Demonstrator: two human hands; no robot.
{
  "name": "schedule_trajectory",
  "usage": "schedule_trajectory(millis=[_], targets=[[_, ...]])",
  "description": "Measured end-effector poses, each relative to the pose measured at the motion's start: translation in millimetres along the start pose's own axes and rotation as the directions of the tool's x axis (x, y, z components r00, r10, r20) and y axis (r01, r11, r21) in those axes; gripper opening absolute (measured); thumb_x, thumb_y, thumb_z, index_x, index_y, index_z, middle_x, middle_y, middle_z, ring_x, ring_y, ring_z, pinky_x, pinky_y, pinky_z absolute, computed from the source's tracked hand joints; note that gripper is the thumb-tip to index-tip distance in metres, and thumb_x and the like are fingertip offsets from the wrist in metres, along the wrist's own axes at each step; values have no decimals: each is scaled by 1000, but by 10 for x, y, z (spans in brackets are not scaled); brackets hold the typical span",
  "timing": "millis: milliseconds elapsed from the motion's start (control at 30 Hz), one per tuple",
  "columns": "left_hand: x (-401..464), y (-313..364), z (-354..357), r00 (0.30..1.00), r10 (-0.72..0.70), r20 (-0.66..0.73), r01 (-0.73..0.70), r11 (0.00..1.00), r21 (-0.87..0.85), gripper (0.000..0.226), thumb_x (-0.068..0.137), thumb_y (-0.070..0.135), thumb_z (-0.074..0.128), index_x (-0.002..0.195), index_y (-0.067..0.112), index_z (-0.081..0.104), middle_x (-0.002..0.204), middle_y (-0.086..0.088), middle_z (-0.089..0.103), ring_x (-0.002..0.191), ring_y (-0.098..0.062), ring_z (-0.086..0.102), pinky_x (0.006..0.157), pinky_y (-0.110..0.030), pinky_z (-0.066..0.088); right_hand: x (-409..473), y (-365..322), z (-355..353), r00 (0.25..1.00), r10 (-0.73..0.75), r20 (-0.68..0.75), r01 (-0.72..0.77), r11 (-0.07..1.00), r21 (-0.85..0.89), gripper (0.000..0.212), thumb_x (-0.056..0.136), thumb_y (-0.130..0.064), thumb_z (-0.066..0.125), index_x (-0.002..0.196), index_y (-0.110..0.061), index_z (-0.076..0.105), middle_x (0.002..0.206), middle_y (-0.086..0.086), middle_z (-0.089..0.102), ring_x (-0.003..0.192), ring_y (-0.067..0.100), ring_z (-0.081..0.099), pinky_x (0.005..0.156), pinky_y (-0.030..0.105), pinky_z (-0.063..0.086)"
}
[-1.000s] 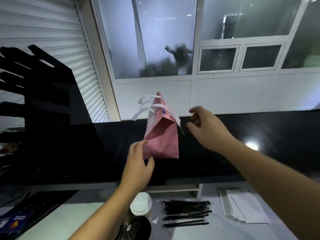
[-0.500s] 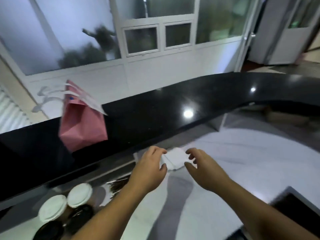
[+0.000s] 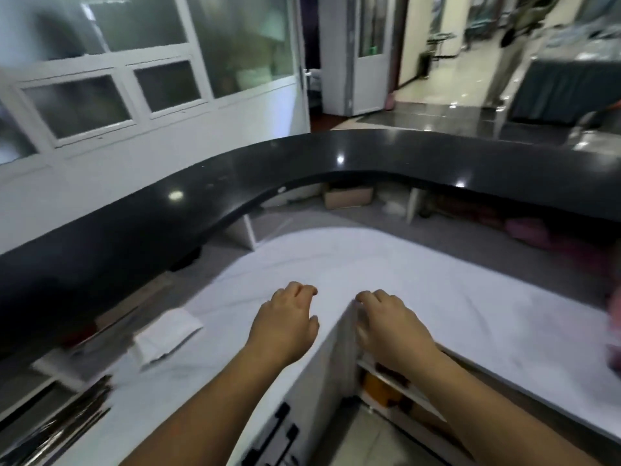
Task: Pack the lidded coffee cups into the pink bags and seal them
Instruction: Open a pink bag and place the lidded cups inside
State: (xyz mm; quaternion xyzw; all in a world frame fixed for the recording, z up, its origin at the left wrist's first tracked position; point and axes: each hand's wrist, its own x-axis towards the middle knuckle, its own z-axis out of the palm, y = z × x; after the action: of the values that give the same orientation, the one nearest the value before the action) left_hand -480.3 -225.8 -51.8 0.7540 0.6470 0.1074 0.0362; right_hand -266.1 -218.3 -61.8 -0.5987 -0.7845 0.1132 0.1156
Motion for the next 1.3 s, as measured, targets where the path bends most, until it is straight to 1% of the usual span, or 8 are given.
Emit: schedule_trajectory(millis=[133, 300, 600, 767, 900, 1067, 1167, 1300], targets=[[442, 944, 214, 990, 144, 13, -144, 988, 50, 48, 100, 42, 49, 146, 29, 44, 141, 6, 49, 121, -21, 53, 95, -38, 49, -303, 840, -318, 985, 155, -80, -155, 988, 3, 42, 98, -41, 51, 137, -26, 48, 129, -2, 57, 113, 25, 54, 89, 40, 51], [881, 2038, 427, 944, 327, 47, -330, 941, 70, 50, 99, 45, 51, 146, 29, 44, 141, 6, 50, 122, -21, 53, 95, -38, 49, -696, 1742, -694, 912, 372, -172, -369, 928, 48, 47, 97, -40, 52, 142, -25, 47, 134, -2, 55, 117, 25, 52, 92, 39, 50], [1587, 3711, 901, 801, 589, 107, -581, 808, -101, 48, 102, 49, 47, 145, 28, 45, 141, 5, 51, 124, -22, 52, 97, -40, 48, -1136, 3067, -1329, 648, 679, -345, -689, 716, 115, 48, 98, -34, 55, 142, -17, 48, 131, 7, 54, 116, 31, 49, 95, 43, 44], [2105, 4499, 1111, 726, 677, 121, -639, 729, -244, 49, 100, 52, 48, 142, 27, 46, 140, 4, 52, 122, -23, 55, 92, -42, 52, -1073, 3707, -1730, 501, 760, -415, -782, 603, 160, 35, 97, -29, 56, 128, -12, 57, 124, 13, 59, 117, 36, 51, 97, 47, 44], [2484, 5006, 1230, 690, 710, 142, -641, 690, -334, 49, 98, 58, 50, 134, 26, 51, 134, 1, 56, 114, -24, 59, 90, -44, 55, -941, 4106, -1968, 408, 819, -404, -822, 522, 228, 23, 96, -26, 55, 112, -12, 61, 113, 14, 64, 112, 38, 56, 89, 45, 47], [2703, 5481, 1381, 672, 709, 213, -632, 699, -335, 62, 95, 71, 43, 132, 23, 53, 123, -4, 61, 104, -27, 62, 85, -47, 58, -832, 4490, -2129, 378, 847, -373, -855, 474, 211, 9, 97, -19, 50, 90, -14, 48, 106, 17, 66, 102, 39, 59, 82, 44, 47], [2753, 5718, 1400, 679, 698, 229, -618, 711, -335, 65, 91, 73, 42, 123, 19, 57, 112, -5, 65, 93, -28, 65, 77, -44, 59, -785, 4745, -2181, 363, 856, -368, -879, 445, 170, 10, 97, -17, 52, 99, -8, 55, 111, 17, 66, 102, 39, 61, 79, 41, 47], [2790, 6015, 1394, 707, 654, 269, -552, 748, -369, 56, 82, 69, 53, 106, 19, 58, 90, 0, 66, 81, -26, 67, 66, -38, 58, -708, 5081, -2213, 409, 851, -329, -876, 467, 119, 17, 94, -16, 53, 108, -6, 58, 109, 17, 65, 99, 37, 64, 72, 36, 45]])
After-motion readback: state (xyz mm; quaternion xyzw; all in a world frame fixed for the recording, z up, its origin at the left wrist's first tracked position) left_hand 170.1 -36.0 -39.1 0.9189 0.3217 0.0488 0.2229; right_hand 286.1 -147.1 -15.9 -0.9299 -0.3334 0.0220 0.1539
